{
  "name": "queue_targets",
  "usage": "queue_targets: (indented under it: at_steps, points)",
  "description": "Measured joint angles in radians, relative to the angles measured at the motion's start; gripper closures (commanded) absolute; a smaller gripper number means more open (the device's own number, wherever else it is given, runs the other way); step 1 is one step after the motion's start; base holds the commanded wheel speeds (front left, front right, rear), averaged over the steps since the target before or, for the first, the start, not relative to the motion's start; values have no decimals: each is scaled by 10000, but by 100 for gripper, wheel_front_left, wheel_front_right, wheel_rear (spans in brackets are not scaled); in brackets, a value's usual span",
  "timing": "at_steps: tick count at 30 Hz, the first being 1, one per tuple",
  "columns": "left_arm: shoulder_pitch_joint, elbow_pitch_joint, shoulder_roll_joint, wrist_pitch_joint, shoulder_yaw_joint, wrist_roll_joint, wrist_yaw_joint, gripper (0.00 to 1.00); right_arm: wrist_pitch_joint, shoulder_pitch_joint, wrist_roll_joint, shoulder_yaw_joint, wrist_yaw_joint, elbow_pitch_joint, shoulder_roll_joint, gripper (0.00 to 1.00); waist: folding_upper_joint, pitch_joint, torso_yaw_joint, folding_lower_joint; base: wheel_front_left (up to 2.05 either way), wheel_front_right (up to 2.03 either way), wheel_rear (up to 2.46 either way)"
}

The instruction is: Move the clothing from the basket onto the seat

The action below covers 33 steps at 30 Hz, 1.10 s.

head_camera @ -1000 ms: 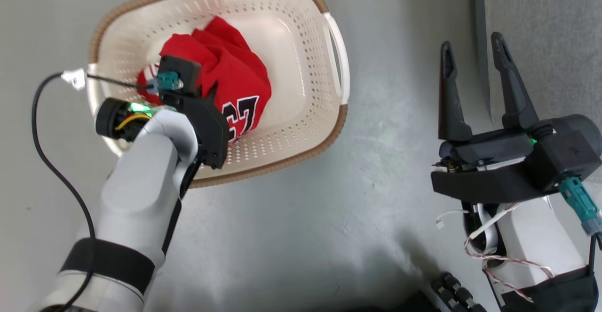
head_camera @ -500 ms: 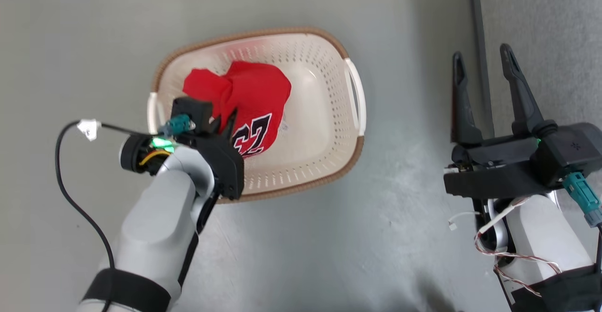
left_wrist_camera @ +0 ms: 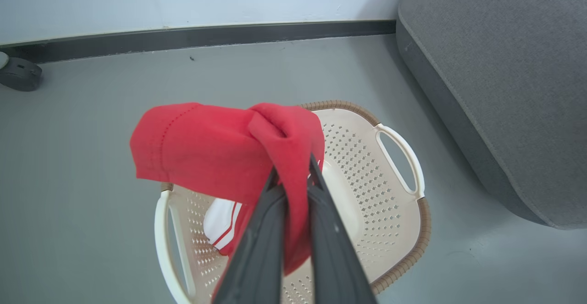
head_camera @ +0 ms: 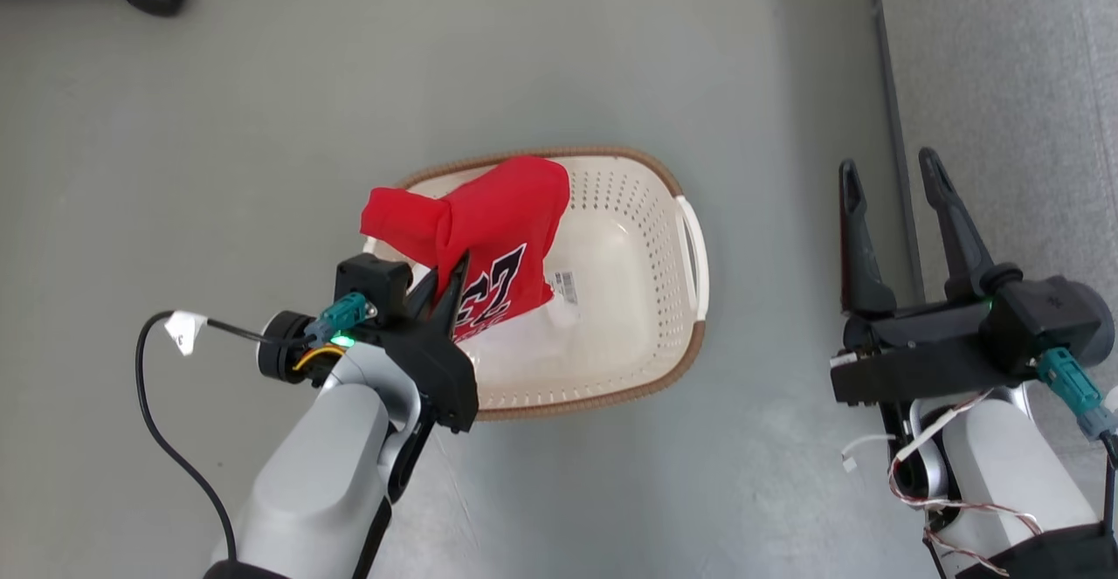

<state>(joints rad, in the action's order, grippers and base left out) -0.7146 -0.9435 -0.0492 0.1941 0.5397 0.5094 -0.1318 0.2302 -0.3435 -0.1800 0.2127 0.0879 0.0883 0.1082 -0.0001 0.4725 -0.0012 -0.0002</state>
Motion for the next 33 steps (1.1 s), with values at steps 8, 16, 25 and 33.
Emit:
queue_targets:
  at_steps: [8,16,25,33]
  points:
    - [716,443,23,380,-199,393,0,100,0,682,-153,-115,-52,167,79,0,0,-996,258,1,0,0,0]
    - [1469,938,-19,454,-318,439,0,100,0,1126,-324,-142,-90,180,75,0,0,-1859,431,0,0,0,0]
    - [2119,1937,-261,545,-744,443,125,100,2,1453,-535,-251,-104,251,79,0,0,-2683,563,1,0,0,0]
    - [2723,3170,-322,545,-936,435,362,100,4,2012,-683,-345,-176,378,94,0,0,-3437,665,1,0,0,0]
